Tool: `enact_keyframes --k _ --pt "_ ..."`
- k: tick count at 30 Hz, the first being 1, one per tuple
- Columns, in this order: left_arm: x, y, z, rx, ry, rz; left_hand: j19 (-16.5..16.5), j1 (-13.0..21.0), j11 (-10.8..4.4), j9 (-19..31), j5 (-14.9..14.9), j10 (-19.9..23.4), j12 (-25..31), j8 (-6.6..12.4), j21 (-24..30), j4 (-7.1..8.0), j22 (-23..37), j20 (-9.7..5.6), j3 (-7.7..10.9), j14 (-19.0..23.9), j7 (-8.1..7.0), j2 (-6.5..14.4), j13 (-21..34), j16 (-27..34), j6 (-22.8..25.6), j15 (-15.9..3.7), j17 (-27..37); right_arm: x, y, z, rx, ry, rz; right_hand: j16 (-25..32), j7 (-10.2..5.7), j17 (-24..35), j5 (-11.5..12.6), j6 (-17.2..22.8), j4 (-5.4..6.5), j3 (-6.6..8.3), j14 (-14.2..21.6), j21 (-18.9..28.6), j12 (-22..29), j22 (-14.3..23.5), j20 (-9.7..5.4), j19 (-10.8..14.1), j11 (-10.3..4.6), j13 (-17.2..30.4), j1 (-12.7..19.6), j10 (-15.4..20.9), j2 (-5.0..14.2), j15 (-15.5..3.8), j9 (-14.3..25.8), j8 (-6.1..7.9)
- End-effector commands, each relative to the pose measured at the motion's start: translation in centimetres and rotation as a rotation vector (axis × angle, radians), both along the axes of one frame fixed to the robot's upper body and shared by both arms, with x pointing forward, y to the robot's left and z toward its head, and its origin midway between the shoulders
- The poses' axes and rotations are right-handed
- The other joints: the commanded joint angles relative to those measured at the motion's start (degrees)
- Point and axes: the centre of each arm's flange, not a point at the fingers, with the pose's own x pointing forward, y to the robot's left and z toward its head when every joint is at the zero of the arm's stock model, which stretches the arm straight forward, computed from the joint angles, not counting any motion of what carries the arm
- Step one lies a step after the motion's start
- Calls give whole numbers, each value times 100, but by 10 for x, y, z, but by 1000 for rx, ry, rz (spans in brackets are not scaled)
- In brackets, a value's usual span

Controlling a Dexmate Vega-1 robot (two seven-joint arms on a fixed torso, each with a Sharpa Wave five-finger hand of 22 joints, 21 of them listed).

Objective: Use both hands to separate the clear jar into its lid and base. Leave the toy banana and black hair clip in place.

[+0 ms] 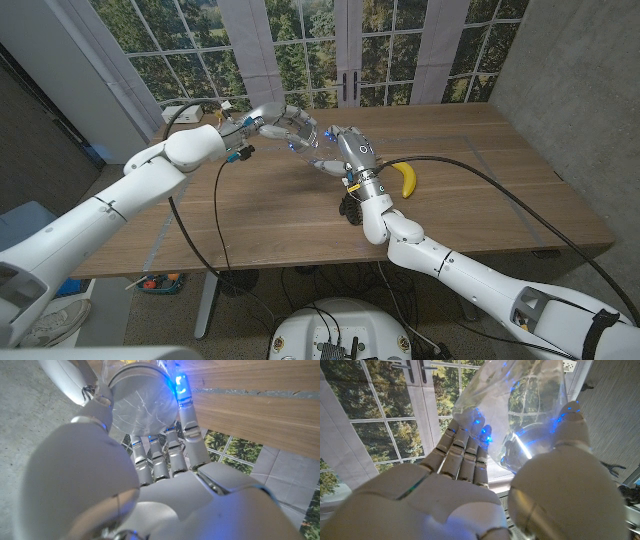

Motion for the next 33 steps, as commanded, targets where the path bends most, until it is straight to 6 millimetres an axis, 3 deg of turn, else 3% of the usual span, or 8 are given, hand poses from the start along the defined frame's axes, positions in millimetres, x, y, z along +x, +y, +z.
enact_keyframes --k 1,4,7,9,12,23,29,33 --pt "5 9 -11 -239 156 110 1492 -492 77 128 -8 2871 50 -76 236 231 -70 -1295 348 3338 1213 1037 -380 -297 1498 -2208 -20 -6 -3 1 10 -40 21 32 -1034 18 20 2124 491 510 192 49 36 -7 2 -11 -1283 13 504 1329 1467 -920 19 51" --pt "7 12 -14 -309 235 105 1642 -1078 278 101 -4 3177 -83 -166 279 492 -91 -1227 594 3675 1204 1198 -526 -446 1876 -2171 -18 -6 -4 1 14 -47 25 36 -1026 22 20 2130 488 507 198 57 30 -8 1 -14 -1294 9 503 1336 1459 -918 11 47" --pt "4 12 -15 -319 257 131 1725 -1384 334 82 9 3338 -126 -236 295 726 -97 -1179 783 3862 1187 1261 -526 -485 2038 -2142 -15 -7 -5 1 16 -52 30 32 -1031 21 22 2117 487 511 198 65 28 -8 -2 -19 -1278 21 506 1326 1460 -920 28 51" --pt "3 12 -15 -329 273 138 1793 -1671 363 89 40 3465 -170 -291 299 1033 -101 -1143 1029 3977 1172 1296 -506 -521 2195 -2134 -12 -8 -6 1 17 -57 32 24 -1043 18 21 2117 490 507 187 69 27 -8 -7 -32 -1285 30 498 1321 1453 -914 21 45" --pt "2 12 -17 -343 313 161 1838 -1885 398 133 60 3659 -215 -305 315 1294 -91 -1101 1300 4180 1169 1302 -533 -464 2383 -2055 -3 -10 -8 2 22 -66 42 21 -1032 17 24 2124 489 515 190 83 25 -8 5 -20 -1275 36 503 1321 1461 -922 22 47" --pt "5 17 -32 -542 572 86 1887 -2107 454 182 77 3794 -252 -326 367 1541 -83 -1059 1552 4244 1162 1304 -500 -358 2542 -2023 -1 -16 -14 4 44 -95 43 13 -1046 16 27 2122 487 523 191 112 4 -9 -2 -36 -1288 30 506 1330 1461 -924 19 41" --pt "5 18 -34 -546 561 68 1861 -2173 482 185 82 3779 -289 -366 366 1606 -83 -1043 1668 4220 1161 1304 -479 -332 2538 -2009 -4 -18 -15 5 54 -101 41 8 -1038 14 29 2118 487 526 195 128 1 -10 -2 -41 -1294 51 505 1318 1460 -923 15 36" --pt "2 17 -29 -469 448 71 1781 -2223 444 205 75 3803 -294 -387 354 1635 -67 -1040 1778 4250 1162 1308 -435 -283 2555 -1974 -1 -16 -16 7 58 -101 34 11 -1042 19 28 2125 484 524 199 142 -2 -11 -2 -42 -1291 58 504 1322 1452 -923 17 37"
